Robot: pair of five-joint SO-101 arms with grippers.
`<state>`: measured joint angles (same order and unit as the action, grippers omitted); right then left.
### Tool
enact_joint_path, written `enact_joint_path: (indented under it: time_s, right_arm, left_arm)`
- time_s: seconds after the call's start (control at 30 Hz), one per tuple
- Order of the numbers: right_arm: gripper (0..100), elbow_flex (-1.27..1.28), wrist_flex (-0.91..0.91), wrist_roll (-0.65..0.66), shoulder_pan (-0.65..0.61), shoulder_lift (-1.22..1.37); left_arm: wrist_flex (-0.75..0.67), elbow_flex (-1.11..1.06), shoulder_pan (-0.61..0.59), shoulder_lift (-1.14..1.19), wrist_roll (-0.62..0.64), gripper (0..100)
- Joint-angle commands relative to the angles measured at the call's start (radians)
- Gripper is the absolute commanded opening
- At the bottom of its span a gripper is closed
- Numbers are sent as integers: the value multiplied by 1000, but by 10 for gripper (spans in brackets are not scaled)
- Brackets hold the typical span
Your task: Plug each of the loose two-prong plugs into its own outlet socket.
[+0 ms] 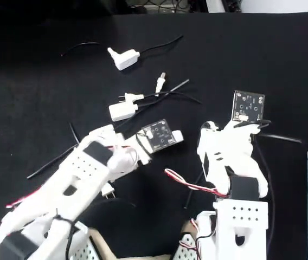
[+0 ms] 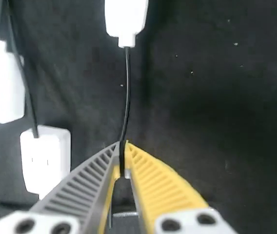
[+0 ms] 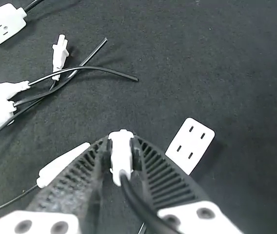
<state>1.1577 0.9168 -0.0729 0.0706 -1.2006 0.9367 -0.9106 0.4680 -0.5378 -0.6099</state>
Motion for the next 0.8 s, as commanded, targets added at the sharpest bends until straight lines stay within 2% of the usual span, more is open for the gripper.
enact_joint_path:
  time_s: [0.0,0.1,0.23,0.4,0.47,0.63,0.77]
  right_arm:
    - [11,-15,-15,12,9,-16]
    - [11,-15,-15,12,9,-16]
    - [11,-15,-15,12,9,-16]
    - [11,-36,5,12,51,-18]
    - [11,-59,25,12,77,-18]
    - [11,-68,34,8,89,-18]
    - [11,-68,32,11,89,-18]
  left_arm:
    - [-26,-16,-68,-104,71,139]
    - [-118,-41,-134,-91,140,263]
    - [-230,-31,-137,-15,155,248]
    - [-299,68,-79,170,164,245]
    - [-324,131,-59,264,206,245]
    - [-341,317,-19,450,308,250]
    - [-339,394,30,500,313,250]
